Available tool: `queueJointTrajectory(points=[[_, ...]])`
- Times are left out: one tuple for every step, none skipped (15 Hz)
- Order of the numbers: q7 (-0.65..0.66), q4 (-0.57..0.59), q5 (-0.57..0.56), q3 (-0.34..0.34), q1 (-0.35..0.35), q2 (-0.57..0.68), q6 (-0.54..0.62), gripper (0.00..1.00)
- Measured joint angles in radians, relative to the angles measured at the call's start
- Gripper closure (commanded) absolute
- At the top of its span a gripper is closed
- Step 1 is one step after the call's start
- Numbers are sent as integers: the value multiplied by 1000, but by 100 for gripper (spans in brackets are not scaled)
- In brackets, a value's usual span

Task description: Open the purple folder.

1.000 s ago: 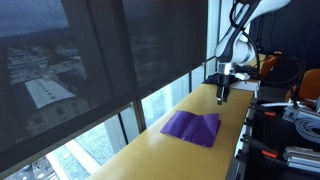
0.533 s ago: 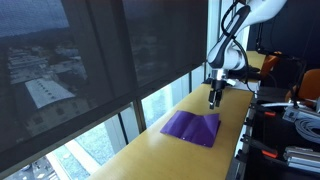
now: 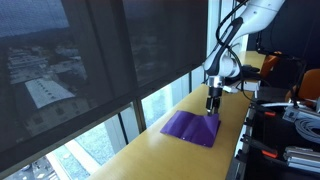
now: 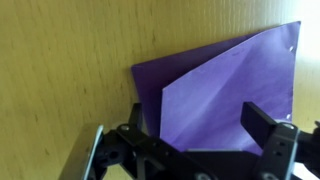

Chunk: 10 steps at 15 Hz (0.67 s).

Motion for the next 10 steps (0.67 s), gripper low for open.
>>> queueJointTrajectory(points=[[4, 10, 0, 0, 0, 9, -7, 34], [8, 19, 0, 0, 0, 15, -16, 42], [11, 27, 0, 1, 0, 20, -24, 51], [14, 33, 0, 1, 0, 24, -31, 58], [17, 38, 0, 2, 0, 26, -36, 64], [20, 42, 0, 3, 0, 28, -38, 73], [23, 46, 0, 3, 1, 29, -40, 80], [25, 49, -1, 4, 1, 31, -42, 88], [27, 50, -1, 4, 1, 31, -43, 95], [29, 51, -2, 4, 1, 31, -43, 99]])
